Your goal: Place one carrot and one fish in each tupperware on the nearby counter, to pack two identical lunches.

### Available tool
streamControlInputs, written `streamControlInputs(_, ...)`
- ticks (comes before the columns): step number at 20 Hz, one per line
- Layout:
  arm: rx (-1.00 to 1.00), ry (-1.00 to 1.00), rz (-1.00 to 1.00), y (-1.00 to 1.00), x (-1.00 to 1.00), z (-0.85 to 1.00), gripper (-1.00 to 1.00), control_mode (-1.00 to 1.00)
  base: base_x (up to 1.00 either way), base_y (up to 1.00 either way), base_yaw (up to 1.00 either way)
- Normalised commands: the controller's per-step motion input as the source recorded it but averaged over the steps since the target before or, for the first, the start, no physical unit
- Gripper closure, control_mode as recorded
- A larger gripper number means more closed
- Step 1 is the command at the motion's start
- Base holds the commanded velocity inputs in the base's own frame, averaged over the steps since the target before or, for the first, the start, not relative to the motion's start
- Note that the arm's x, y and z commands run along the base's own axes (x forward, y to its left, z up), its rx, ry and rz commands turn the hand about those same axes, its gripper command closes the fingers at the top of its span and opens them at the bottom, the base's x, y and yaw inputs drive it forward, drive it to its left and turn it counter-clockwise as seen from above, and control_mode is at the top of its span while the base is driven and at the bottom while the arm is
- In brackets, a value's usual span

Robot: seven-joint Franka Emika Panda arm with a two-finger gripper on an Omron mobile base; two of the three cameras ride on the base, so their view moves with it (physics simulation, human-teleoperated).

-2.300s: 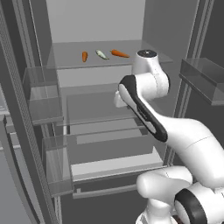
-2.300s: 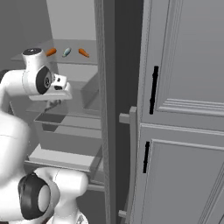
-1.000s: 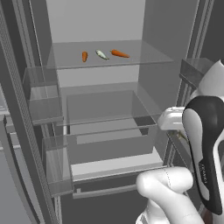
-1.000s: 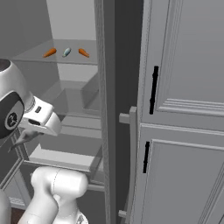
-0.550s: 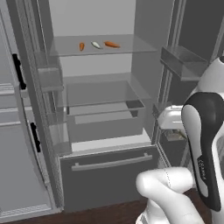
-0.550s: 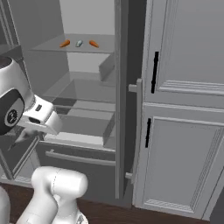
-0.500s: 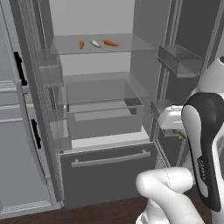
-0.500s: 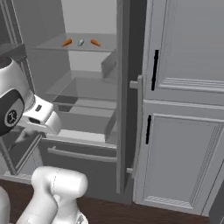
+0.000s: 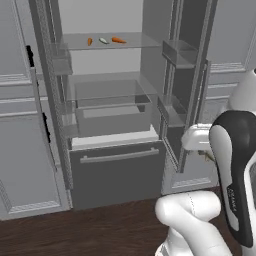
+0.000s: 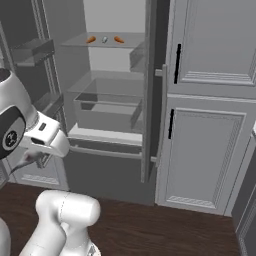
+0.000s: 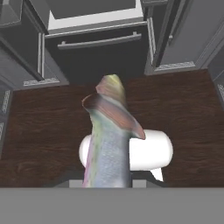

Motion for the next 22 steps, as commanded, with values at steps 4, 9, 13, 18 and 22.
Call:
streamControlInputs(4,0.0,0.0,0.0,0.0,0.0,0.0,1.0,1.0,-0.05,0.02,-0.05)
streamControlInputs(9,0.0,0.0,0.0,0.0,0.0,0.0,1.0,1.0,-0.09,0.18,0.25)
streamControlInputs(13,0.0,0.0,0.0,0.0,0.0,0.0,1.0,1.0,0.0,0.4,1.0)
streamControlInputs(18,0.0,0.0,0.0,0.0,0.0,0.0,1.0,1.0,0.0,0.45,0.99)
streamControlInputs(22,0.0,0.0,0.0,0.0,0.0,0.0,1.0,1.0,0.0,0.5,0.95)
